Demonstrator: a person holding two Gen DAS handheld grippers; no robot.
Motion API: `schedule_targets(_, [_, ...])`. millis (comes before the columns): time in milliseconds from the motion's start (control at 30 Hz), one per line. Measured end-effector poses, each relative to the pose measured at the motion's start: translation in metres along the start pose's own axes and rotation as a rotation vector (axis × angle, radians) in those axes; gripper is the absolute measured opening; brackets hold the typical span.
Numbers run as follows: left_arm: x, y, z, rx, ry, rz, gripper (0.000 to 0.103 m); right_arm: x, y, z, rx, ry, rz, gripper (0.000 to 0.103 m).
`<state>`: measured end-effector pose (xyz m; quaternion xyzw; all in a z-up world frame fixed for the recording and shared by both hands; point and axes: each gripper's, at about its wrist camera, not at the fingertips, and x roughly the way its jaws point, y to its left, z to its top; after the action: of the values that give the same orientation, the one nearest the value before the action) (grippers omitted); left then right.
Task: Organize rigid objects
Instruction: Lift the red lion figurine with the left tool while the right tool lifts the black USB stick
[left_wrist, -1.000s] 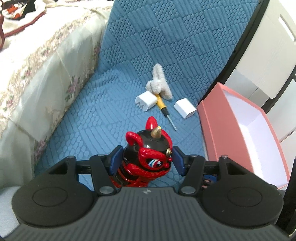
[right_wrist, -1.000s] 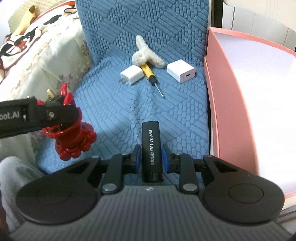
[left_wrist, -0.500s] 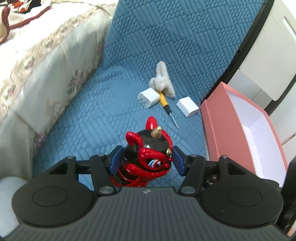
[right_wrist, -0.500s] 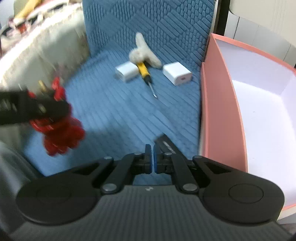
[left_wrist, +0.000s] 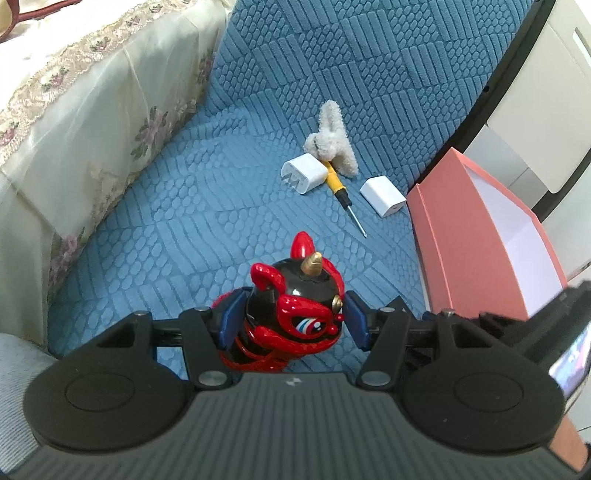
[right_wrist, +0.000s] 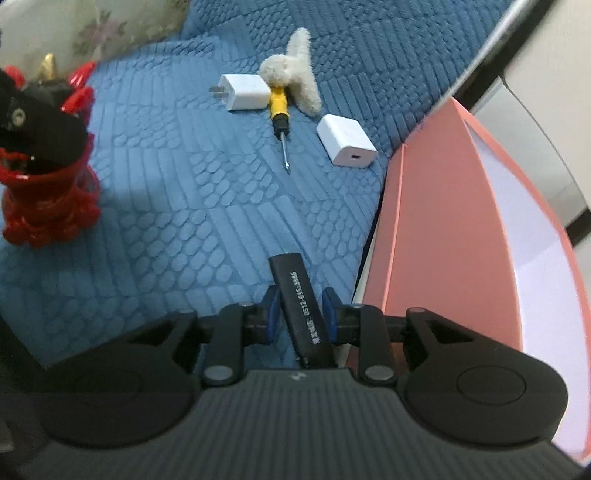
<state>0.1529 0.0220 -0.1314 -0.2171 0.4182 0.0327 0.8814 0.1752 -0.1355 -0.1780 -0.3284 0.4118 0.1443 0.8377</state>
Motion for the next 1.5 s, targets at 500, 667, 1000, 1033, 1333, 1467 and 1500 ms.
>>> schedule_targets(500, [0.004,0.000,-0.003,-0.002,0.010,-0.028,0.063,0.001,-0.042,0.021,0.281,0.083,0.271,0.004])
schedule_targets(667, [0.005,0.003,-0.003,-0.011,0.011,-0.030,0.063,0.006,-0.037,0.021,0.207,0.131,0.261,0.005])
schedule_targets(1000, [0.006,0.004,-0.003,-0.022,0.014,-0.046,0.063,0.018,-0.027,0.038,-0.032,0.241,0.231,0.028])
schedule_targets(1033, [0.006,0.005,-0.003,-0.025,0.014,-0.048,0.063,0.020,-0.027,0.040,-0.039,0.247,0.242,0.027])
schedule_targets(1333, [0.004,0.007,-0.003,-0.040,0.010,-0.058,0.063,0.035,-0.050,0.044,0.122,0.334,0.398,0.025])
schedule_targets(1467, [0.002,0.008,-0.003,-0.047,0.006,-0.058,0.063,0.025,-0.048,0.045,0.214,0.306,0.486,0.025])
schedule_targets(1500, [0.002,0.008,-0.003,-0.050,0.006,-0.056,0.063,0.024,-0.049,0.047,0.240,0.305,0.510,0.025])
